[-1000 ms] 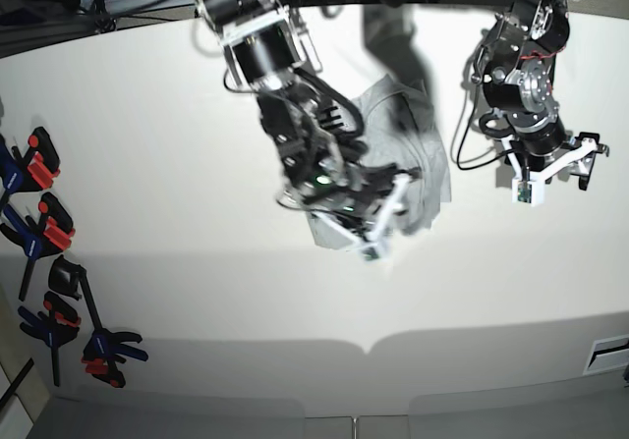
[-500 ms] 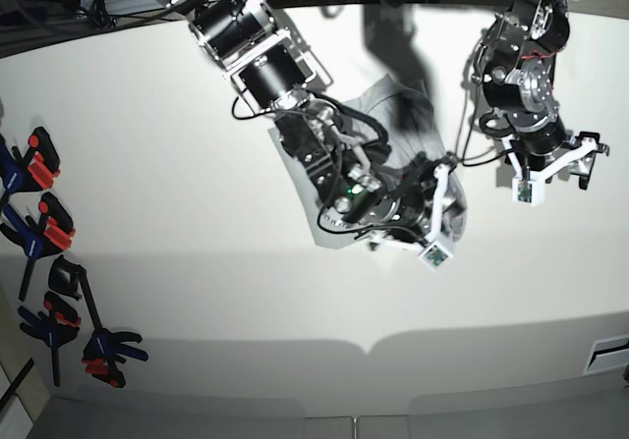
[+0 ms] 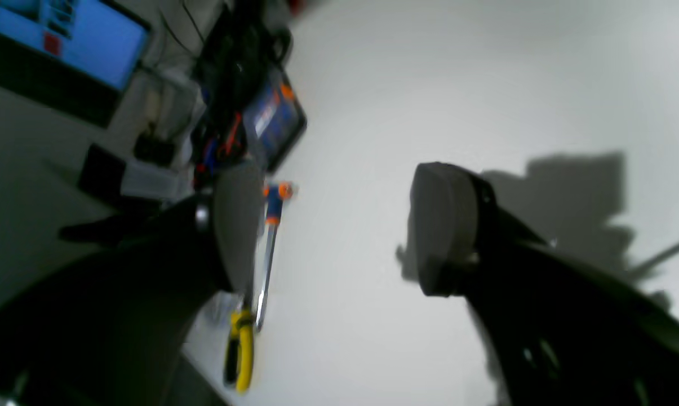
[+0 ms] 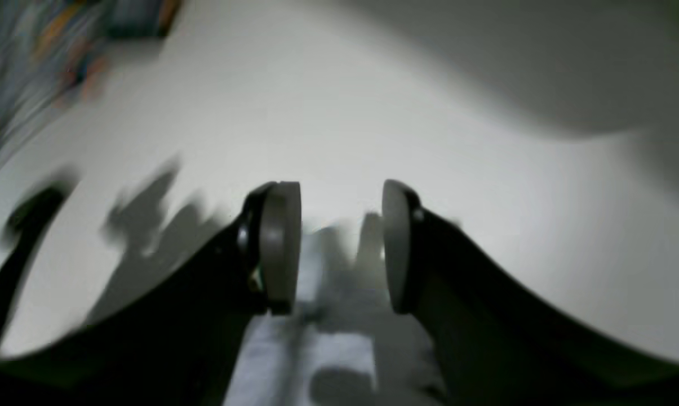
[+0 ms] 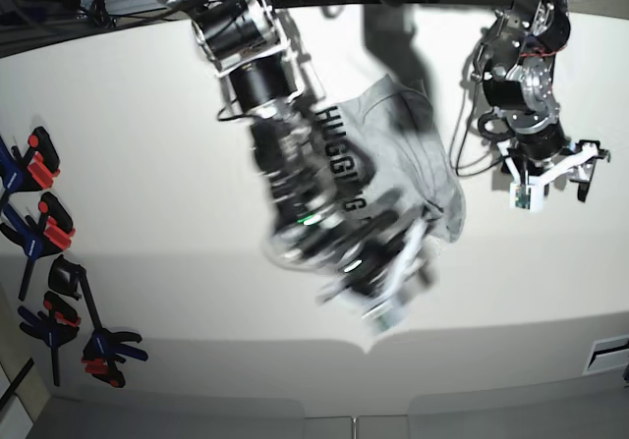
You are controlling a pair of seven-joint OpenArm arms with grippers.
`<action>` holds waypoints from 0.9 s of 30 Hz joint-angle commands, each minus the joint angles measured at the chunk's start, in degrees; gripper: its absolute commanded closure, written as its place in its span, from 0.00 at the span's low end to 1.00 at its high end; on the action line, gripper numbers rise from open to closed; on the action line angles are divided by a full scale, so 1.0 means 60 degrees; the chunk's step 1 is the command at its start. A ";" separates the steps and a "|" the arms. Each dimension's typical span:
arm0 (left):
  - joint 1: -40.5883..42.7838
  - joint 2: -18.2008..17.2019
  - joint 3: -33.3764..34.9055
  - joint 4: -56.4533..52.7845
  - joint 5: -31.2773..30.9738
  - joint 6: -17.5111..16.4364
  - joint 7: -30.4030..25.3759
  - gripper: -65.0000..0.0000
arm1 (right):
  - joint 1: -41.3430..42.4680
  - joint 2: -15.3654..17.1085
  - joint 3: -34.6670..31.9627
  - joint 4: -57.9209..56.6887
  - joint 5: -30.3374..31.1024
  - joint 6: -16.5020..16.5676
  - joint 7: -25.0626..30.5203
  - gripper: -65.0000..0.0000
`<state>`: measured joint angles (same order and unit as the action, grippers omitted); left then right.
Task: Fold the T-shirt properly
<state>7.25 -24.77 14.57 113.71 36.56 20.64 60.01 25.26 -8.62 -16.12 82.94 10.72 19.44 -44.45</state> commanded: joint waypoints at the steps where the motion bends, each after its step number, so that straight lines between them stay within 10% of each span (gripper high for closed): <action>1: -0.0127 -0.0080 -0.0044 0.0474 0.0299 0.0178 -0.0233 0.39 | 0.0259 -0.0063 0.0459 0.0495 -0.0149 -0.0022 -0.0051 0.66; 6: -0.0127 -0.0073 -0.0044 0.2000 -0.3381 0.0426 -0.1734 0.39 | 0.0211 -0.0063 0.2703 0.1293 -0.1213 0.0157 -0.1319 0.66; 11: -0.0346 0.0532 -0.0044 0.1821 -0.7165 -0.1978 -0.3756 0.39 | -0.0328 0.0637 0.4054 0.1293 -0.1173 0.0157 -0.1395 0.66; 23: -0.2637 0.2583 -0.0044 -0.2852 -0.8054 -0.2244 -0.2874 0.40 | -0.1763 0.2342 0.4692 0.1293 -0.1016 0.0157 -0.1530 0.66; 27: -0.2630 0.2677 -0.0036 -0.3271 -0.6207 -0.2240 -0.1967 0.40 | -0.1741 0.2335 0.4692 0.1293 -0.1005 0.0157 -0.1475 0.66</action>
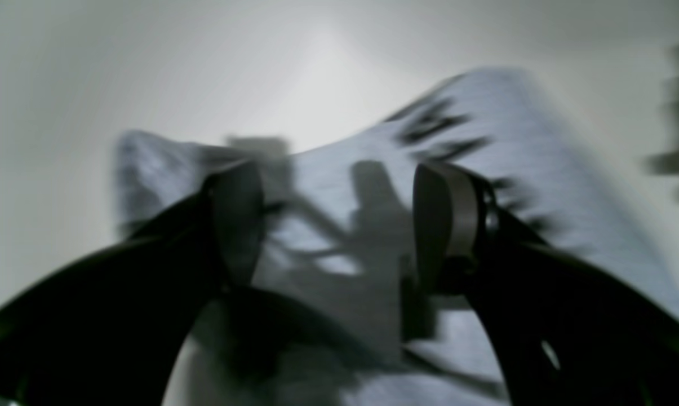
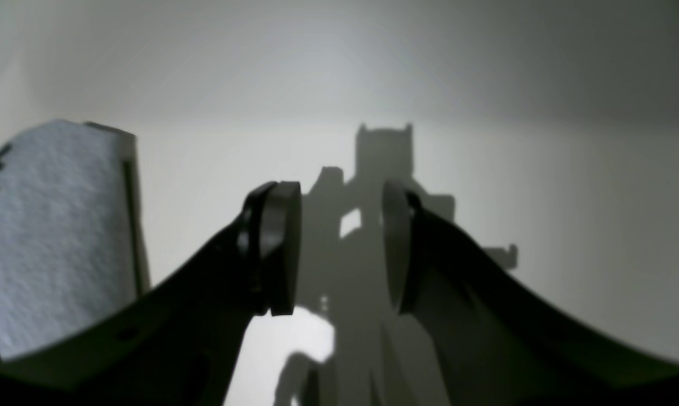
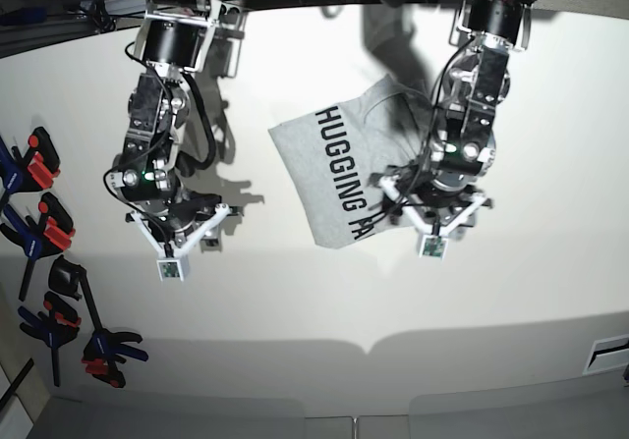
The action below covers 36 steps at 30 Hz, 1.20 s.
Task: Fold the T-shirt properly
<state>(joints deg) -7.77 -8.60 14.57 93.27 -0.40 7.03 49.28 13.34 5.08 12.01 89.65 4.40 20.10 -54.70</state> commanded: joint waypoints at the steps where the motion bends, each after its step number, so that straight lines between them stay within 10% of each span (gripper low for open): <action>1: -0.0076 -0.0066 -0.0036 0.0102 0.0721 0.0029 0.0120 0.40 | 0.0251 0.0047 0.0004 0.0175 0.0047 0.0047 0.0284 0.66; 5: -0.0058 -0.0670 -0.0036 0.0095 0.2688 0.0033 0.1067 0.40 | 0.0259 0.0051 0.0004 0.0175 0.0047 0.0047 0.0324 0.66; 16: -0.0011 -0.3075 -0.0036 0.0127 0.2477 0.0022 0.1075 0.40 | 0.0259 0.0051 0.0004 0.0175 0.0361 0.0047 0.0324 0.66; 22: 0.0004 -0.2998 -0.0036 0.1650 0.0590 0.0211 0.1330 0.40 | 0.0321 -0.0259 -0.0237 0.0098 0.2277 0.1351 0.1144 0.66; 36: 0.3730 -0.1763 -0.0033 0.4426 -0.3093 -0.1206 0.0036 0.40 | 0.3435 -0.2025 -0.2488 -0.5209 0.0867 0.1770 0.2251 0.66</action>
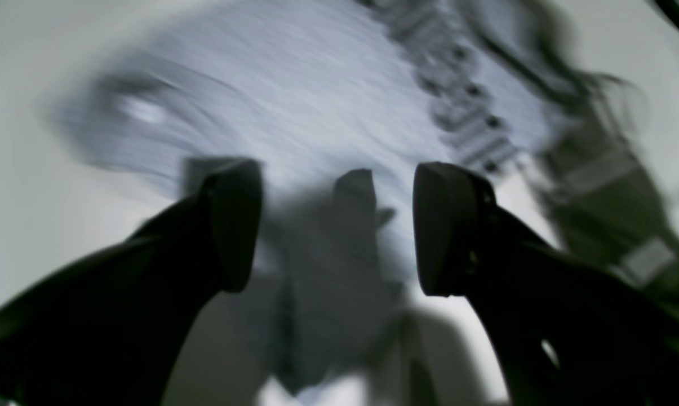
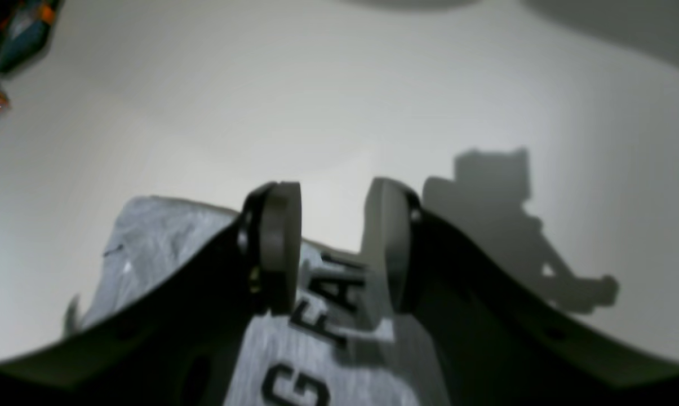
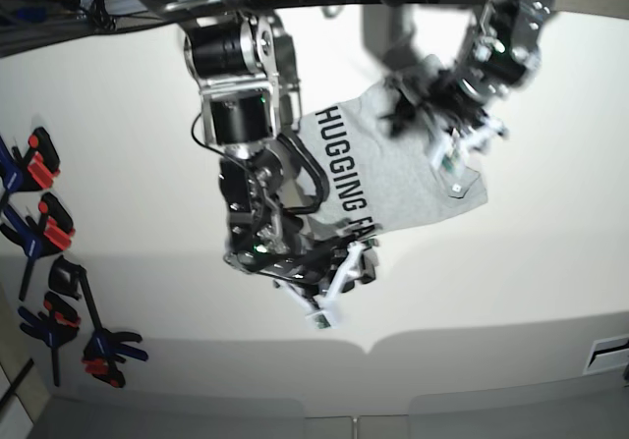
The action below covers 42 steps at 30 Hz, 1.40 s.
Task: Fold the T-shirt properly
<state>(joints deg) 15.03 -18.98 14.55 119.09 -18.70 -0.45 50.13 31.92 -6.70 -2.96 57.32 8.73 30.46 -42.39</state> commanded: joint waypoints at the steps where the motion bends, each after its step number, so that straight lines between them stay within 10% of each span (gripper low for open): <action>1: 0.0193 0.0160 -0.0029 -0.0069 -0.0259 -0.0317 -0.0401 0.40 | 0.0495 -0.0131 -0.0073 -0.0211 -0.0076 -0.0091 0.0302 0.66; 10: -0.0193 0.0801 -0.0025 -0.3457 0.1206 -0.0962 -0.1537 0.40 | 0.0419 -0.0138 -0.0135 -0.2288 -0.1224 -0.0856 0.0601 0.66; 17: -0.1271 0.0073 -0.0040 -0.4590 0.3093 -0.0248 -0.1348 0.40 | -0.0215 0.0237 -0.0135 -0.2098 -0.1045 -0.0900 -0.0149 0.66; 42: -0.2532 -0.0838 -0.0040 -0.6102 0.3628 0.0076 -0.1155 0.39 | -0.6113 0.0430 -0.0127 0.4936 0.1045 -0.0572 -0.1082 0.66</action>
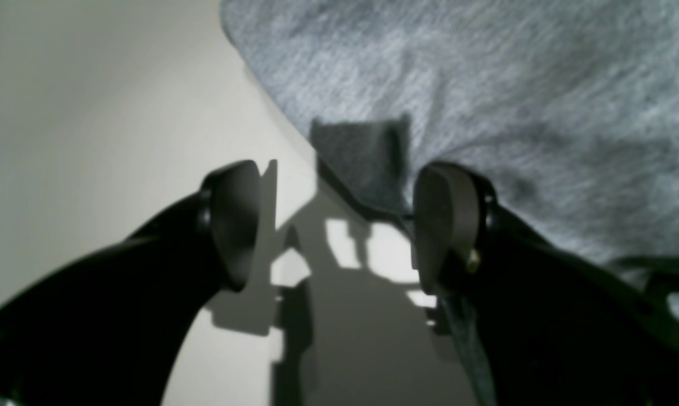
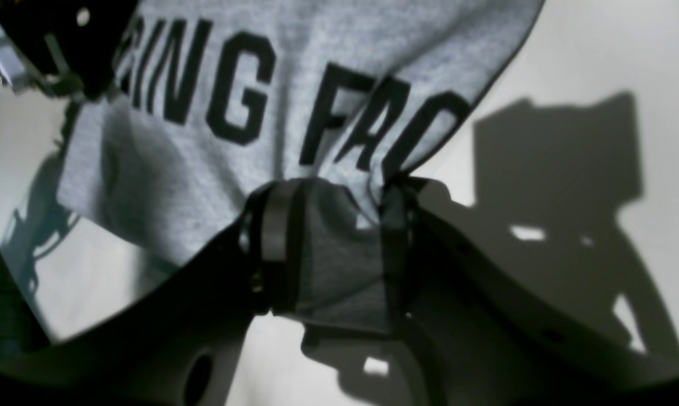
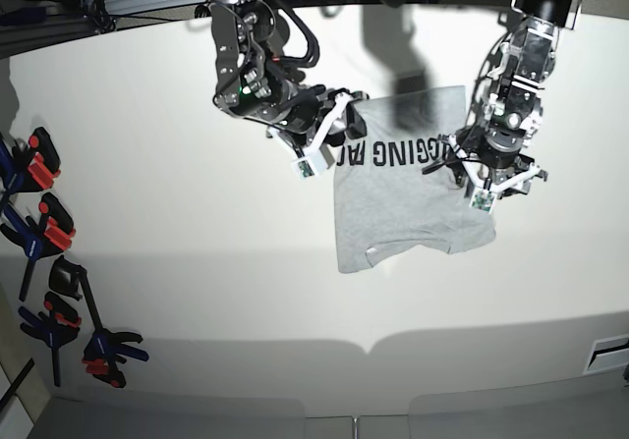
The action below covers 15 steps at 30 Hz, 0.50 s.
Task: Fold the T-shirt properly
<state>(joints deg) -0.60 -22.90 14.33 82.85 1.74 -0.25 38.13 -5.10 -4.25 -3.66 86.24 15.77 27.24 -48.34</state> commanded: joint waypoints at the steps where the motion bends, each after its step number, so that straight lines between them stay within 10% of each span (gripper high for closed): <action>1: 0.0069 -0.0226 -0.0004 0.0109 0.0346 0.0091 0.0962 0.40 | 0.0058 0.0025 -0.0007 0.0306 -0.0127 -0.0036 -0.0091 0.66; 8: 0.0295 -0.1450 -0.0004 0.3118 0.0663 0.2412 0.2178 0.40 | 0.0047 0.0022 0.0018 0.2044 -0.0805 -0.0040 -0.0255 0.66; 15: 0.1534 -0.2572 -0.0007 0.6109 0.0361 0.2765 0.2142 0.40 | -0.0135 0.0113 0.0885 0.3694 -0.0943 -0.0044 -0.1038 0.66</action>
<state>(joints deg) 9.52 -37.56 14.66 118.50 2.81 15.38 52.53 -6.59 -3.51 1.80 107.24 9.10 26.81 -55.81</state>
